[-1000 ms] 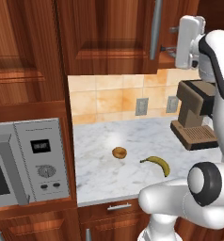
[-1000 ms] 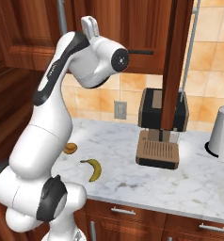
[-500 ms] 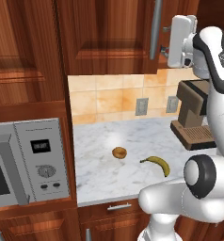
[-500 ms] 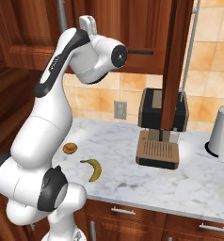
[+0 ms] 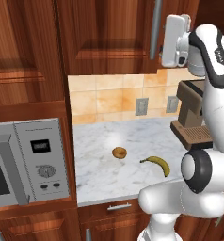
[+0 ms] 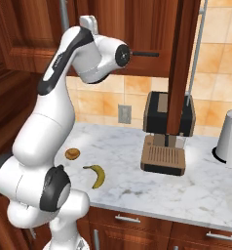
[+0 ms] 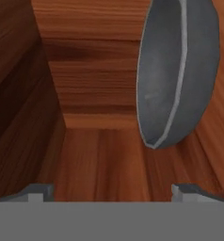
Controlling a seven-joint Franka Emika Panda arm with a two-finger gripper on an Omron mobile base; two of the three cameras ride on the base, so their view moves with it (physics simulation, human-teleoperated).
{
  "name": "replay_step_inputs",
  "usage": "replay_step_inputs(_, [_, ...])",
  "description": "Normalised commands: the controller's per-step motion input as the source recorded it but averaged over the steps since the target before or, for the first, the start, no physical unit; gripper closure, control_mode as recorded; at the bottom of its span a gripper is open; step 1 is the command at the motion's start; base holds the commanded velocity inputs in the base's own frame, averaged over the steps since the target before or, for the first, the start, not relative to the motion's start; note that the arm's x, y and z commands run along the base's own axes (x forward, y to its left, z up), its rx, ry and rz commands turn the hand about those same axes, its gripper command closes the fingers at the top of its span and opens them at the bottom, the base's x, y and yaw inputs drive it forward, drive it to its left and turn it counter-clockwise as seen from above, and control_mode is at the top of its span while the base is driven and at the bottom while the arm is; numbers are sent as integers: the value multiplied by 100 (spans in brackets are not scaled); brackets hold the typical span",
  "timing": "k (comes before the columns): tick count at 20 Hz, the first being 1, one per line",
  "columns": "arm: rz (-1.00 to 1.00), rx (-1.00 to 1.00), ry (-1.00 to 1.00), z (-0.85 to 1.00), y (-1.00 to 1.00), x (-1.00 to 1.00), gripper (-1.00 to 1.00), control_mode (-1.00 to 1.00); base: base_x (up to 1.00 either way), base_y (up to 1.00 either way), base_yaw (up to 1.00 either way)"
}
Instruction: Pick the pan from the cabinet and place it on the stove. Then turn on the stove burner for the pan.
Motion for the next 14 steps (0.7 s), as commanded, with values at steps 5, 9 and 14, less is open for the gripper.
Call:
replay_step_inputs(5, [11, 1, 0, 0, 24, -39, -100, -100, 0, 0, 0])
replay_step_inputs(9, [16, 0, -4, 0, 40, -75, -100, -100, 0, 0, 0])
replay_step_inputs(14, [17, -1, -10, 0, 53, -92, -100, -100, 0, 0, 0])
